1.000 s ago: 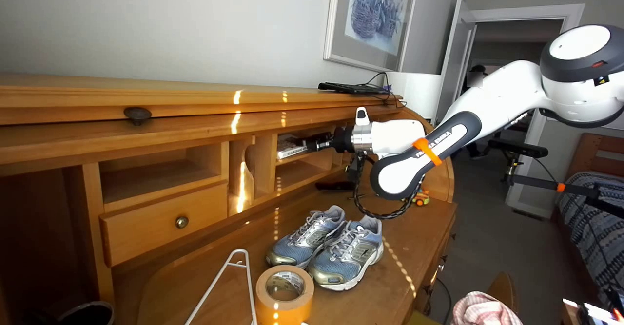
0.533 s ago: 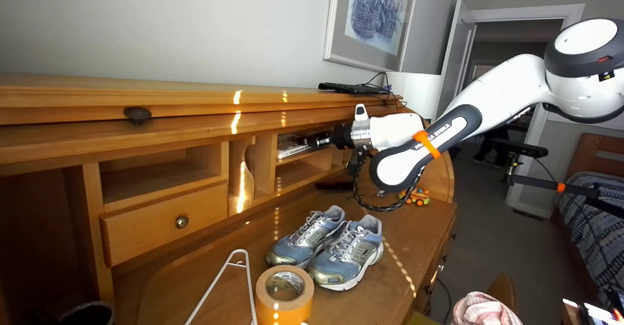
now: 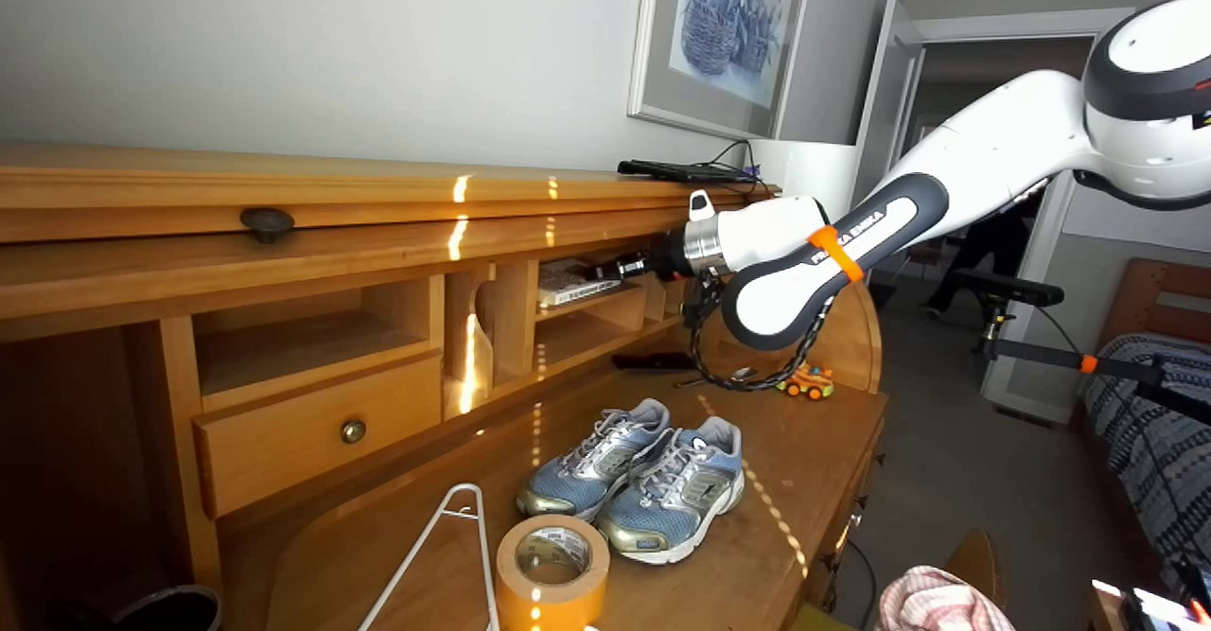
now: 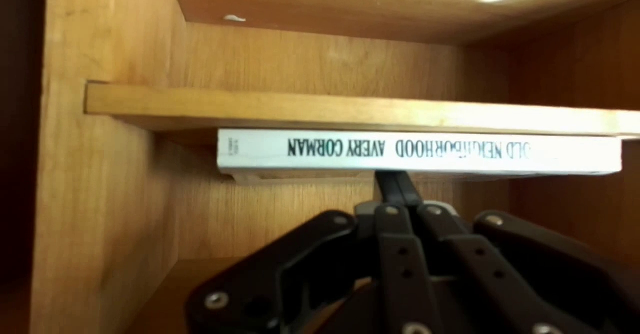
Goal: Remove the book from the shelf
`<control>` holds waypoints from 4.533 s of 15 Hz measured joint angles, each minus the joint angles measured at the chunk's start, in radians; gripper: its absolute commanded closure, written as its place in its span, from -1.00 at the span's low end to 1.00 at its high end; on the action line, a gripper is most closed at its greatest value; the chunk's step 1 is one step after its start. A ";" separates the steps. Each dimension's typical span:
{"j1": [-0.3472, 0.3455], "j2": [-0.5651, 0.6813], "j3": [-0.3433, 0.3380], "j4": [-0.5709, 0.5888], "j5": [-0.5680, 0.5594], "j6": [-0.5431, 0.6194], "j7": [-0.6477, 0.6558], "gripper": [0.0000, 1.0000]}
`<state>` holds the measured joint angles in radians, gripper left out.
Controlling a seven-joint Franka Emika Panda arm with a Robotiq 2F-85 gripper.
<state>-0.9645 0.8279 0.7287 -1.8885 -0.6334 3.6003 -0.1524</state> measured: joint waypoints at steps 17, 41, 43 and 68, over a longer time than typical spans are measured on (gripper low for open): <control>-0.010 -0.200 -0.049 -0.223 0.103 -0.020 0.056 1.00; 0.362 -0.361 -0.470 -0.308 0.359 -0.146 0.062 -0.56; 0.463 -0.396 -0.582 -0.316 0.407 -0.181 0.063 -0.87; 0.817 -0.443 -0.906 -0.252 0.517 -0.590 0.092 -1.00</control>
<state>-0.1476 0.3847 -0.1769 -2.1401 -0.1164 3.0106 -0.0604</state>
